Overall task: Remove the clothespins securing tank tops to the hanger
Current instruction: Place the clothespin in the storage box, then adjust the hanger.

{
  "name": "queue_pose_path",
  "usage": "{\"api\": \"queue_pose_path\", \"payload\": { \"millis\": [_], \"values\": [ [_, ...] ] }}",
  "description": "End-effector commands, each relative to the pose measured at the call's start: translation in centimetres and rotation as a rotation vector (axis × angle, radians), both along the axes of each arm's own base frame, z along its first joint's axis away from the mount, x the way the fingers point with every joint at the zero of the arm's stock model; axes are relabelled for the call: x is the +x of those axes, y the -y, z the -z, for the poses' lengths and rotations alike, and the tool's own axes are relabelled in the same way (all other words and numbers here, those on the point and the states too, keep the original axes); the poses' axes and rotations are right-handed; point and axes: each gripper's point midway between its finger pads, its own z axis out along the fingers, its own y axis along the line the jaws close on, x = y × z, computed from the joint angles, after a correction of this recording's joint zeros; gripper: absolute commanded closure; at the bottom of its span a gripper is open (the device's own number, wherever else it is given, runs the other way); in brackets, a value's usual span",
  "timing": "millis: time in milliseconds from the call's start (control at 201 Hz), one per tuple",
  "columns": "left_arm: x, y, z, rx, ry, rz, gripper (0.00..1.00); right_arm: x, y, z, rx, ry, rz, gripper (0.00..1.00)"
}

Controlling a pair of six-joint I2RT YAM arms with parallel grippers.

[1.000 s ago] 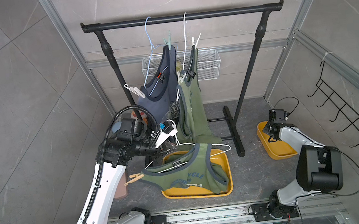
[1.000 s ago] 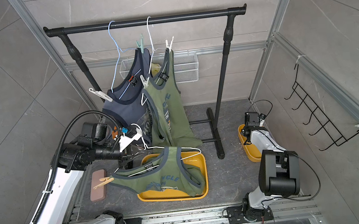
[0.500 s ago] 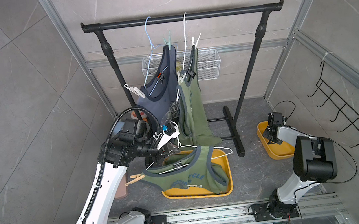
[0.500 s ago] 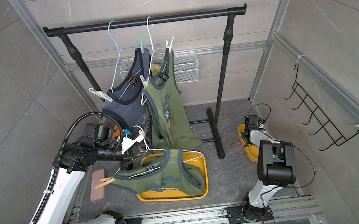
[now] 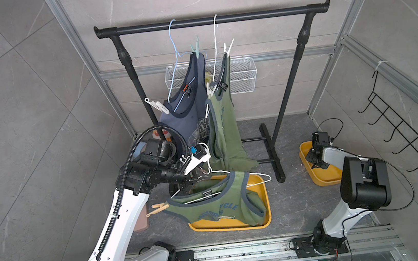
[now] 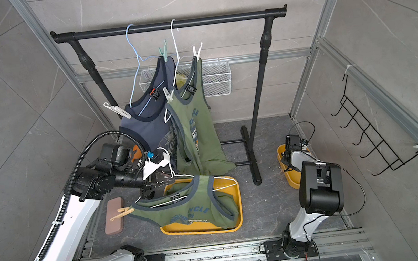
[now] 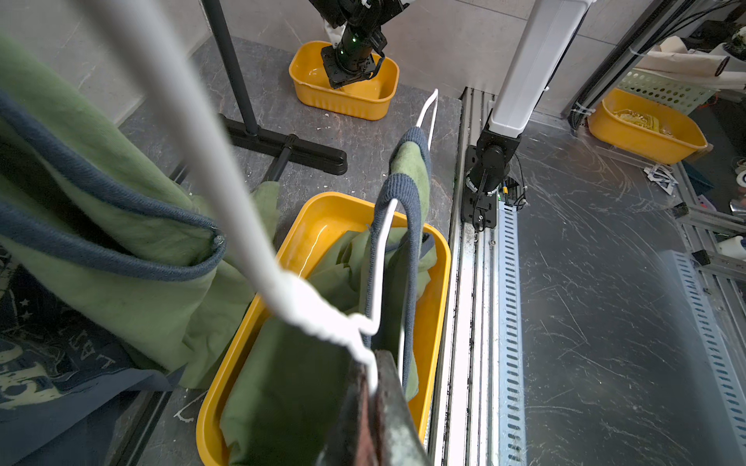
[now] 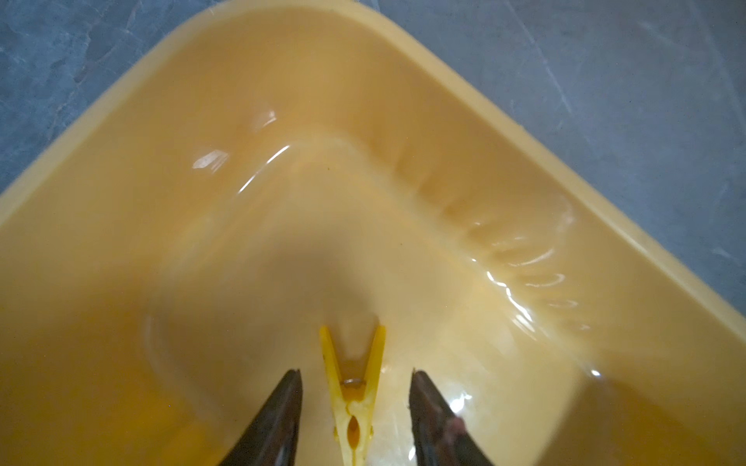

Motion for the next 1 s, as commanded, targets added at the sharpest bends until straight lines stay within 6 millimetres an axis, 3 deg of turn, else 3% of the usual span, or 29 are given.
{"api": "queue_pose_path", "payload": {
  "millis": [0, 124, 239, 388, 513, 597, 731, 891, 990],
  "values": [
    [0.0, 0.4, -1.0, -0.022, 0.045, 0.024, 1.0, 0.7, 0.1, -4.0, -0.003, 0.103, 0.006, 0.52],
    [0.0, 0.6, -1.2, -0.024, 0.051, 0.033, 1.0, 0.6, -1.0, -8.4, 0.028, 0.22, -0.024, 0.54],
    [0.0, 0.9, -1.2, -0.024, 0.039, 0.04, 1.0, 0.1, -4.7, -13.5, 0.146, 0.39, -0.158, 0.58],
    [0.4, 1.2, -0.7, 0.005, 0.033, 0.036, 1.0, -2.2, -13.9, -21.5, 0.352, 0.585, -0.537, 0.61],
    [0.5, 1.5, -0.2, 0.018, 0.012, 0.045, 1.0, -6.9, -23.3, -27.6, 0.425, 0.651, -0.946, 0.64],
    [0.6, 1.7, -0.1, 0.013, -0.008, 0.05, 1.0, -10.3, -28.4, -30.5, 0.448, 0.662, -1.155, 0.65],
    [0.5, 2.0, -0.5, -0.002, -0.022, 0.06, 1.0, -14.2, -34.1, -33.2, 0.547, 0.651, -1.418, 0.64],
    [0.1, 2.5, -1.6, -0.024, -0.044, 0.085, 1.0, -18.2, -41.0, -33.5, 0.514, 0.506, -1.714, 0.63],
    [0.0, 2.5, -2.0, -0.028, -0.051, 0.089, 1.0, -19.6, -44.0, -33.9, 0.451, 0.481, -1.818, 0.62]
  ]
}}
